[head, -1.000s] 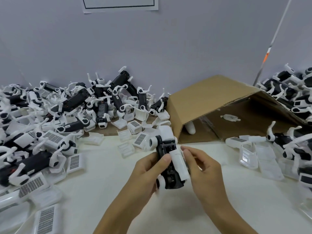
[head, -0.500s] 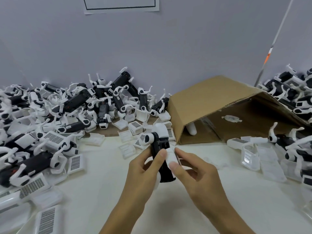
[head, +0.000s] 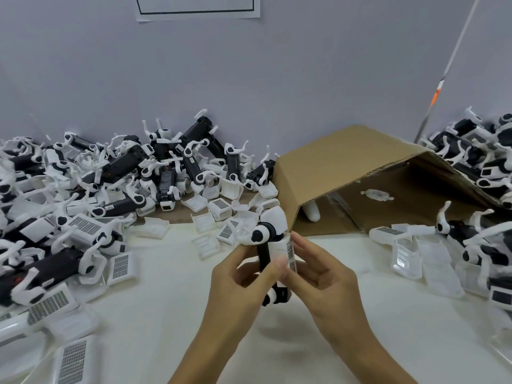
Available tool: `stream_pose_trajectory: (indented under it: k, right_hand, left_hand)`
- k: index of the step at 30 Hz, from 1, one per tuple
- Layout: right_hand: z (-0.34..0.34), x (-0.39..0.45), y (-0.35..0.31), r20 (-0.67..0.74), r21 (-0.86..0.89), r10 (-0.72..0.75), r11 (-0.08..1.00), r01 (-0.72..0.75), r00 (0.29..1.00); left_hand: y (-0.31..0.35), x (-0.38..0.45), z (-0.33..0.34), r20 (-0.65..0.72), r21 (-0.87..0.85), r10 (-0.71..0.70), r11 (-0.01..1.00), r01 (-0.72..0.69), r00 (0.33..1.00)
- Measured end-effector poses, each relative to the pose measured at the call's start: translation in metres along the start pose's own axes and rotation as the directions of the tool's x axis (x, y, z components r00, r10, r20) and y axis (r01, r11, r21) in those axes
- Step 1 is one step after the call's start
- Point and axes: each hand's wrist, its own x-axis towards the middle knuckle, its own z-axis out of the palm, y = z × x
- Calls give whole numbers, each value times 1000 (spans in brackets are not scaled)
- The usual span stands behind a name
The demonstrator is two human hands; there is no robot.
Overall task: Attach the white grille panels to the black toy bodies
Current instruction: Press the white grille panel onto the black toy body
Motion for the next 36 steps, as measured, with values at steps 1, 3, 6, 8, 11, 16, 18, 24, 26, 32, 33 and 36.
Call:
stream_pose_trajectory:
  k: [1, 3, 6, 8, 11, 16, 18, 24, 26, 32, 33, 36]
  right_hand:
    - [0, 0, 0, 2, -10, 4, 1000, -4, 1000]
    - [-1, -1, 1, 22, -67, -6, 998, 8, 1000]
    - [-3, -1, -4, 72, -66, -43, 997, 48, 996]
    - [-4, 1, -6, 11, -3, -39, 999, 39, 999]
    - [-3, 4, -12, -12, -54, 42, 998, -43, 999]
    - [1, -1, -11, 29, -96, 96, 991, -93, 995]
    - [1, 0, -10, -5, -135, 42, 990, -42, 999]
    - [1, -3, -5, -35, -291, -124, 951, 109, 992]
    - [1, -2, -5, -44, -291, -110, 952, 92, 993]
    - [1, -2, -13, 62, -205, 9, 979, 4, 998]
    - [1, -2, -15, 66, -232, -23, 972, 37, 998]
    - [0, -3, -23, 50, -297, -93, 949, 104, 994]
  left_hand:
    - [-1, 0, 0, -23, -20, 0, 1000, -1, 1000]
    - [-3, 2, 0, -72, -74, -7, 997, 2, 997]
    - [-4, 5, -5, -57, -162, -11, 987, 1, 998]
    - [-3, 7, -9, -17, -183, 7, 983, -10, 1000]
    - [0, 6, -8, 83, -159, 39, 987, -25, 996]
    - [1, 3, -3, 117, -88, 32, 996, -22, 993]
    - [2, 2, -2, 113, -71, 32, 997, -24, 993]
    - [3, -1, 2, 48, -28, 58, 998, -56, 997]
    - [2, -1, 2, 14, -50, 44, 998, -43, 999]
    - [5, 0, 1, 3, -140, -42, 989, 42, 999]
    - [6, 0, 1, -6, -144, -34, 989, 32, 999]
    - [7, -3, 2, -24, -123, 8, 992, -11, 1000]
